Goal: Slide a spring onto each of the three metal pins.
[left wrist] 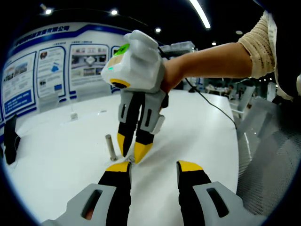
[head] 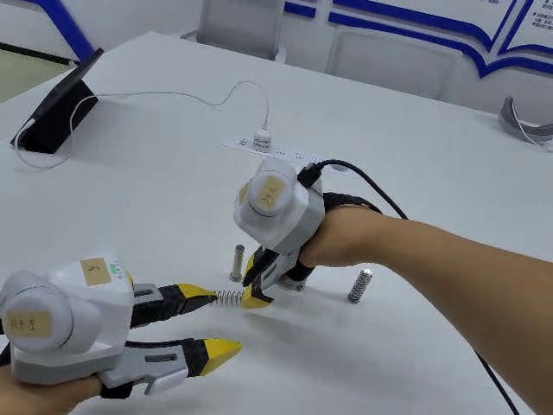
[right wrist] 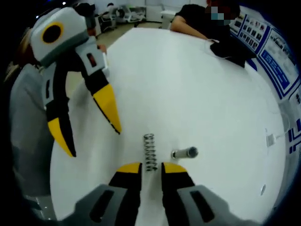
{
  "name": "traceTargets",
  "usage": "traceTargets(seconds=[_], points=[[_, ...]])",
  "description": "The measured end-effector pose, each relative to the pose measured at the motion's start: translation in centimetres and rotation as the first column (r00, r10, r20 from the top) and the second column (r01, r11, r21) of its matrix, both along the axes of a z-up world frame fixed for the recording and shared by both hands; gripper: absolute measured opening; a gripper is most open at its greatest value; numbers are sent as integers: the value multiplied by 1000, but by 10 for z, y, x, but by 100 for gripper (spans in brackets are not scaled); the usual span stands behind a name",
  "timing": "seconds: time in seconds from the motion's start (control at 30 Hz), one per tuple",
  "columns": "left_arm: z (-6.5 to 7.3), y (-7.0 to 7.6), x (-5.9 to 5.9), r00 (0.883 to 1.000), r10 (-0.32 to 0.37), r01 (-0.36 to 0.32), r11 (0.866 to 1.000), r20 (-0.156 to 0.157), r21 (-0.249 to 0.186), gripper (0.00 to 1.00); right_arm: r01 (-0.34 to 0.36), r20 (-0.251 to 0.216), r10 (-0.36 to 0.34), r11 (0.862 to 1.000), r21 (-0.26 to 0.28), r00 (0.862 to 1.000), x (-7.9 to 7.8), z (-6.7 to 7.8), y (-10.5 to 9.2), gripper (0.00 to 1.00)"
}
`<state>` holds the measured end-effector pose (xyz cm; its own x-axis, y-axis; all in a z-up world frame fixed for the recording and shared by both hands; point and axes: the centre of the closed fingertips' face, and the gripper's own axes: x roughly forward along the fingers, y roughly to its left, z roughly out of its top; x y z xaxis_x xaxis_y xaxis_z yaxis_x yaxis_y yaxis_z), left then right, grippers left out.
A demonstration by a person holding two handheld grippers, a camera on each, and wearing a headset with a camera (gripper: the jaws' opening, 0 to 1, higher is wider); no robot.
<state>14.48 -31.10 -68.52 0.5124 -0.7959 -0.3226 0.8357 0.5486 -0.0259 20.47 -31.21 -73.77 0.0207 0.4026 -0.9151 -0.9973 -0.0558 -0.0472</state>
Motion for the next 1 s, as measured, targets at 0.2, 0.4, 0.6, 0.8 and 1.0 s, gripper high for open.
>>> traceTargets(seconds=[0.2,0.4,0.6,0.8,1.0], points=[[-1,3,1,1000,7,-7,1000,-2,3,39,-10,-2,10,1000,-2,1000,0,-4,1,16],[0,6,2,1000,18,-18,1000,-1,2,38,-14,-17,14,1000,-12,1000,-2,-8,1,14],[0,8,2,1000,26,-26,1000,-1,5,38,-14,-24,13,1000,-16,1000,-4,-7,2,12],[0,10,4,1000,31,-31,1000,-1,5,38,-20,-20,20,1000,-22,1000,-9,-4,1,12],[0,9,6,1000,27,-27,1000,1,9,38,-21,-15,21,999,-29,1000,-15,5,-5,12]])
